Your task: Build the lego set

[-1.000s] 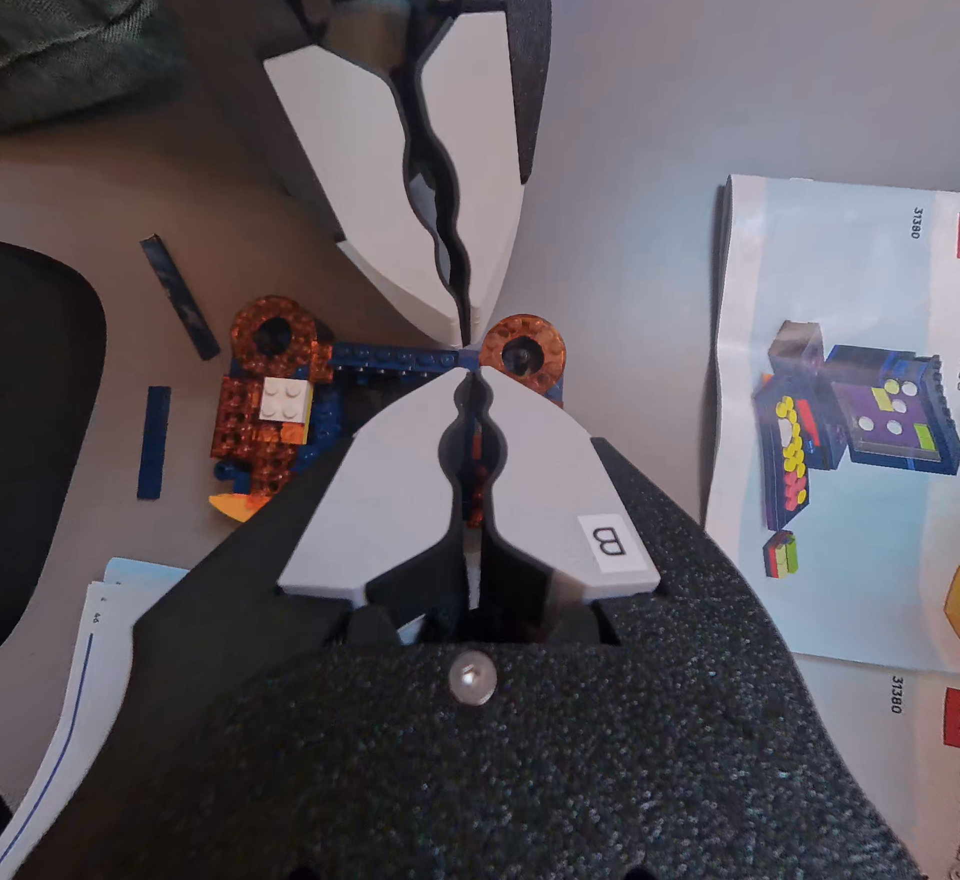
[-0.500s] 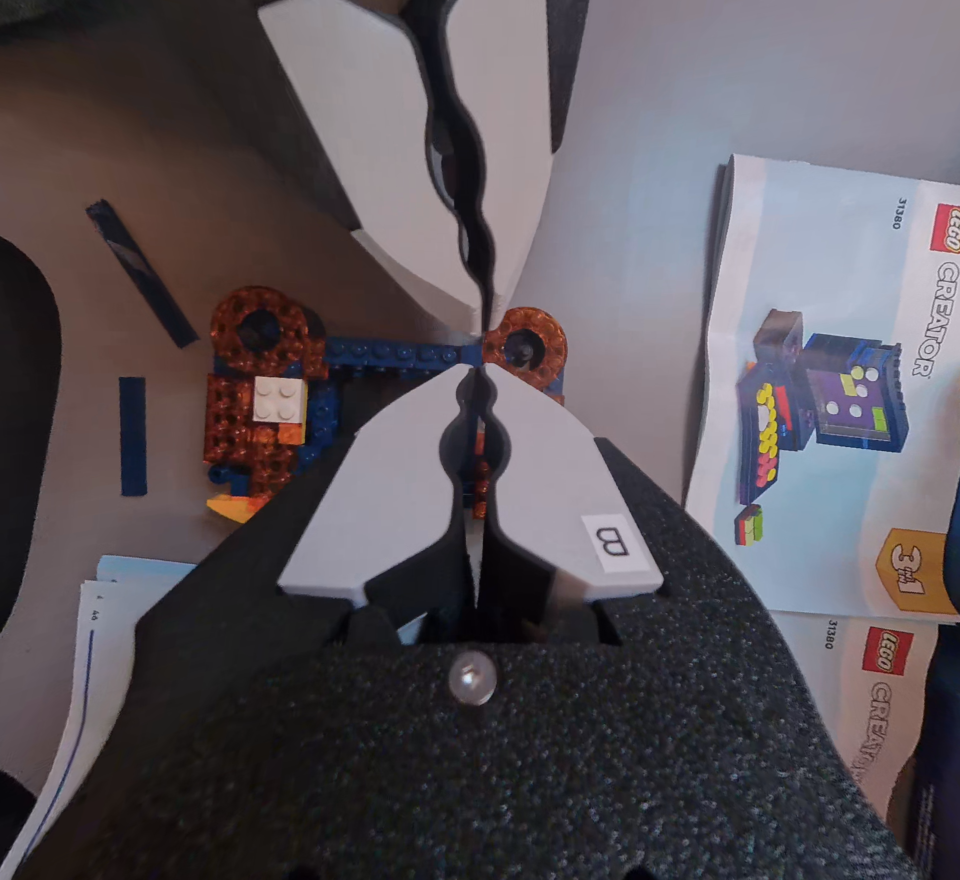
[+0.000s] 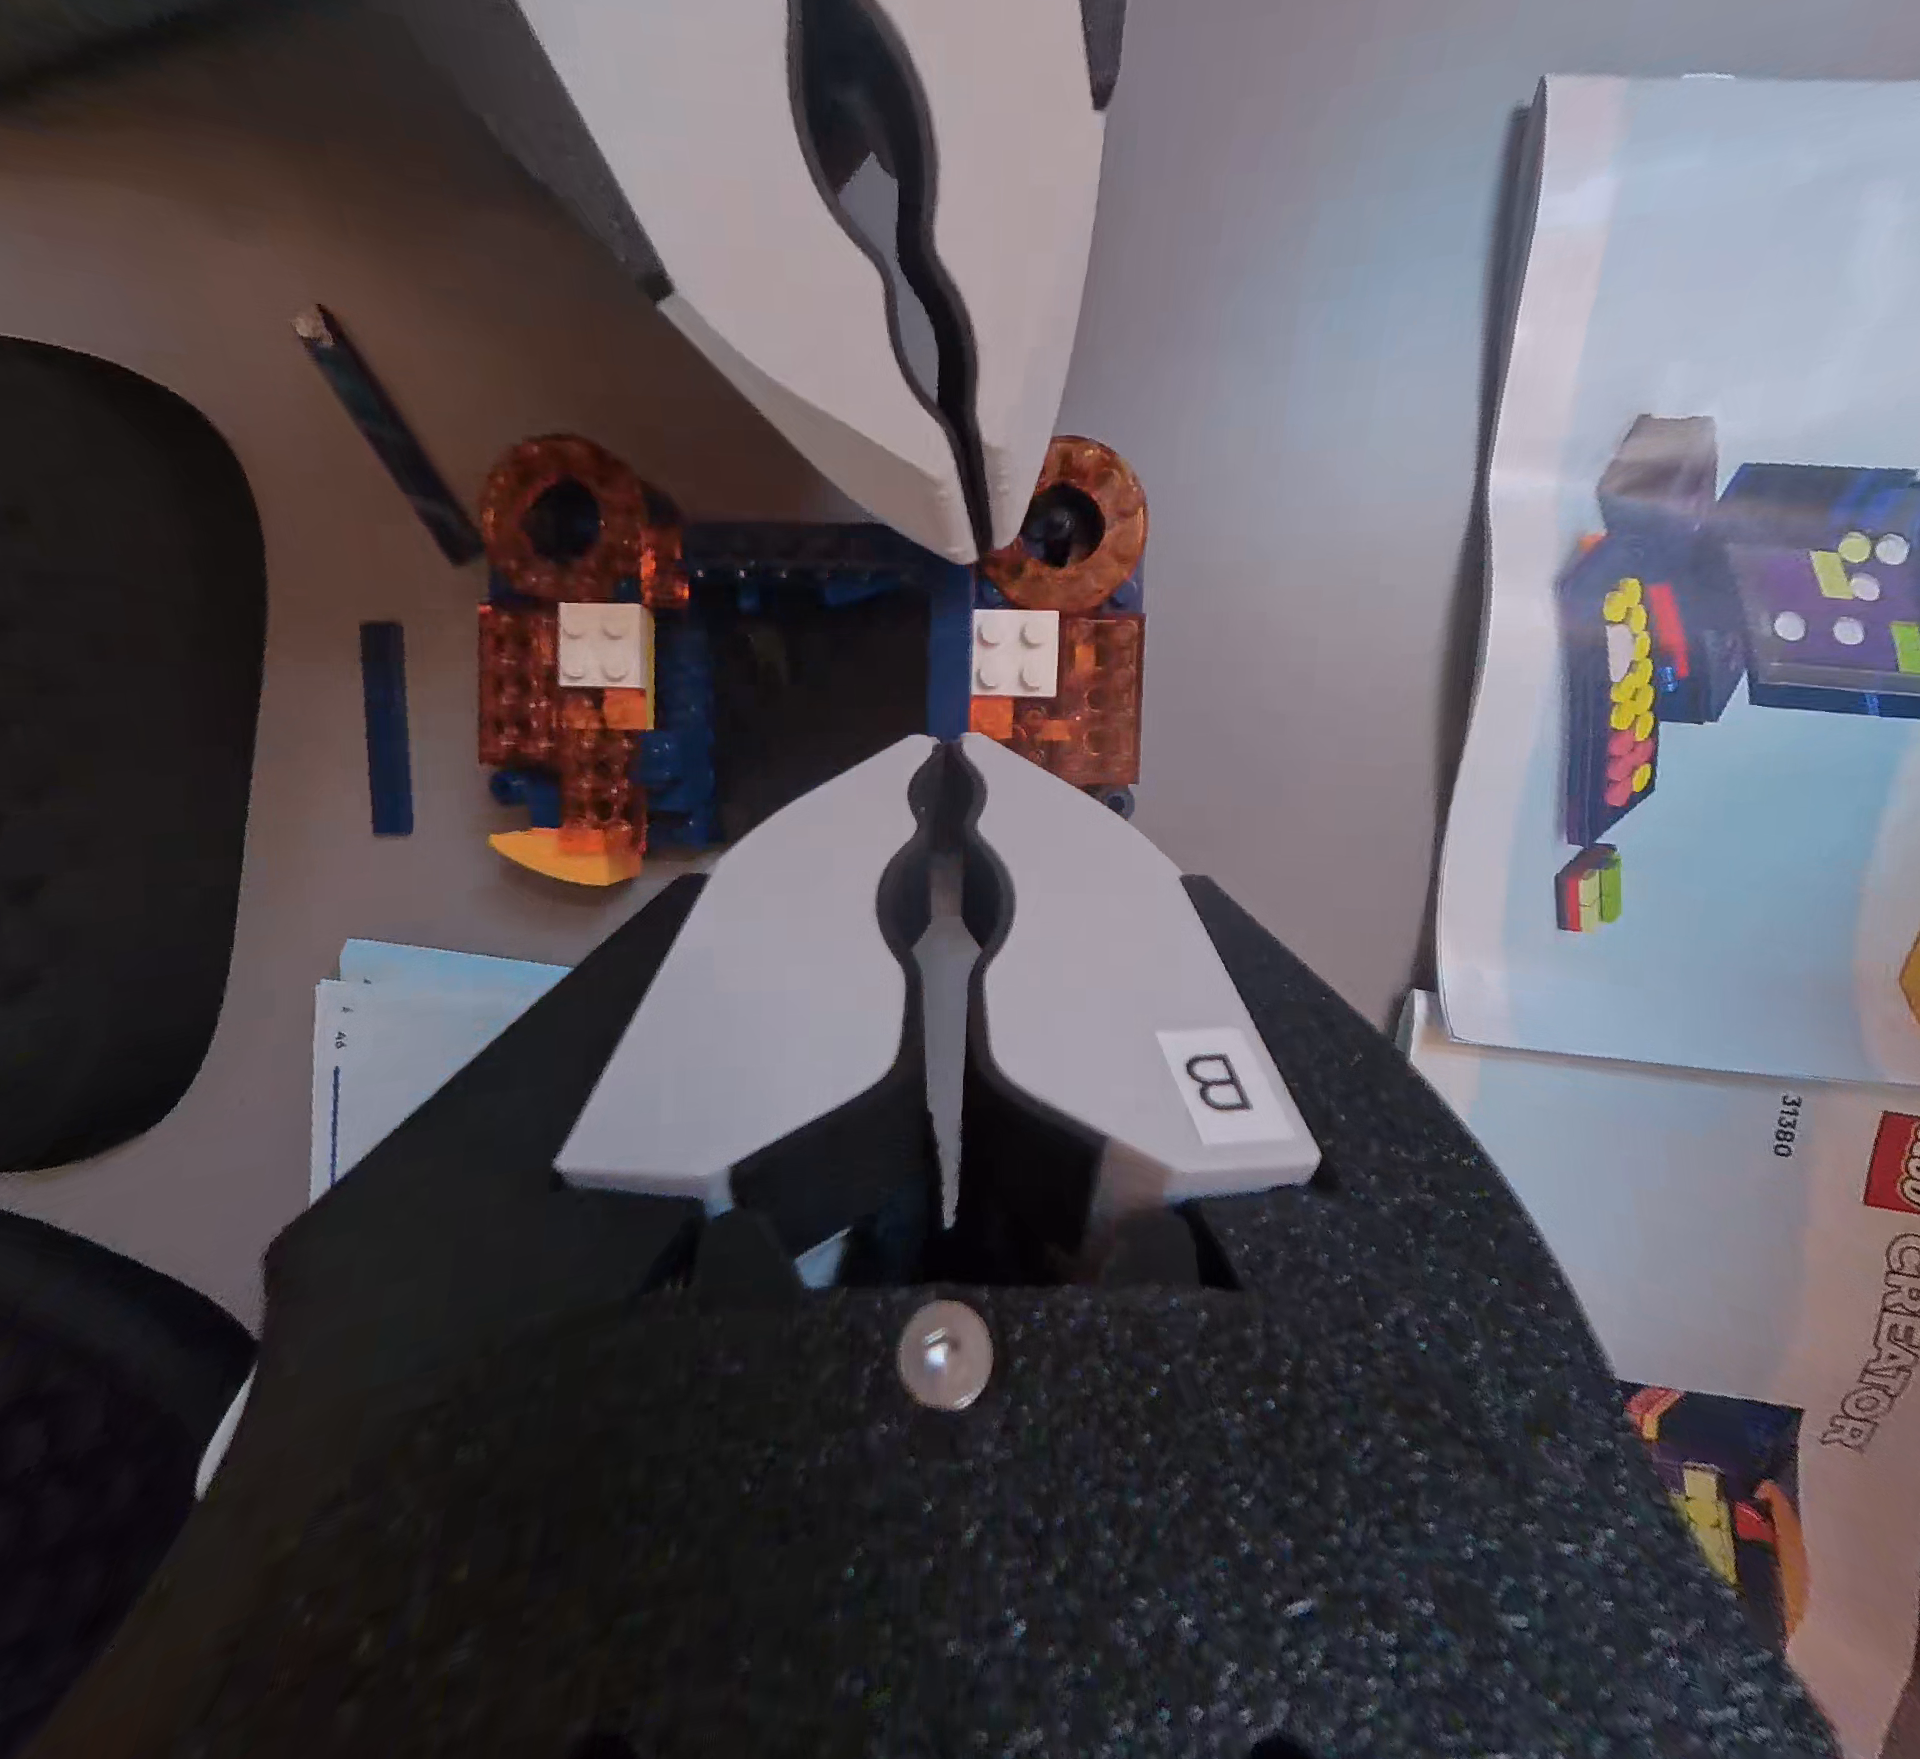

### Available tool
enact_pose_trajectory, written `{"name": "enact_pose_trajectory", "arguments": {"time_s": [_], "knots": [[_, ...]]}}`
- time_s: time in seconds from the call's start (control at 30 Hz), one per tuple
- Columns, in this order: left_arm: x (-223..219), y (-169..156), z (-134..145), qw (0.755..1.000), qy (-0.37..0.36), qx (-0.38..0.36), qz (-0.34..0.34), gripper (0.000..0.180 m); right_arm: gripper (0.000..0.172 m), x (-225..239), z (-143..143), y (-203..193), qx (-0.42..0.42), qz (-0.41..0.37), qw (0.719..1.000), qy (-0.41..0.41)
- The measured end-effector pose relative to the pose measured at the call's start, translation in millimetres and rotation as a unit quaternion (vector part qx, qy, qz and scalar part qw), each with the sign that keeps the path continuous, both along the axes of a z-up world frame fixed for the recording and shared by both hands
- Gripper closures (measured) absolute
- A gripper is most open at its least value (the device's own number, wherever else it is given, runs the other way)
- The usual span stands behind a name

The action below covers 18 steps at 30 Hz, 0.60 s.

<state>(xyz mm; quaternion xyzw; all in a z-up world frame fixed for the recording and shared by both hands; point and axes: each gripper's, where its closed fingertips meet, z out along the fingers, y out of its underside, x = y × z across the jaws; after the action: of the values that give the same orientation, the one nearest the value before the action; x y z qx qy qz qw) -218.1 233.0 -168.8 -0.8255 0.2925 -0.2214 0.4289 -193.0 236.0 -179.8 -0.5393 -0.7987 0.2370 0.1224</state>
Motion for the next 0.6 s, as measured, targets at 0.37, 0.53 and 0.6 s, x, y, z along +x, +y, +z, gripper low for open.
{"name": "enact_pose_trajectory", "arguments": {"time_s": [0.37,0.53,0.6], "knots": [[5,-3,-11,0.999,-0.004,-0.036,-0.004,0.180,0.172,0,-3,1,0.072,0.021,0.997,-0.012],[4,-3,-12,0.999,-0.020,-0.048,0.003,0.180,0.172,1,-4,1,0.081,0.014,0.996,-0.021],[4,-4,-12,0.998,-0.023,-0.056,0.004,0.180,0.172,1,-4,1,0.074,0.011,0.997,-0.023]]}}
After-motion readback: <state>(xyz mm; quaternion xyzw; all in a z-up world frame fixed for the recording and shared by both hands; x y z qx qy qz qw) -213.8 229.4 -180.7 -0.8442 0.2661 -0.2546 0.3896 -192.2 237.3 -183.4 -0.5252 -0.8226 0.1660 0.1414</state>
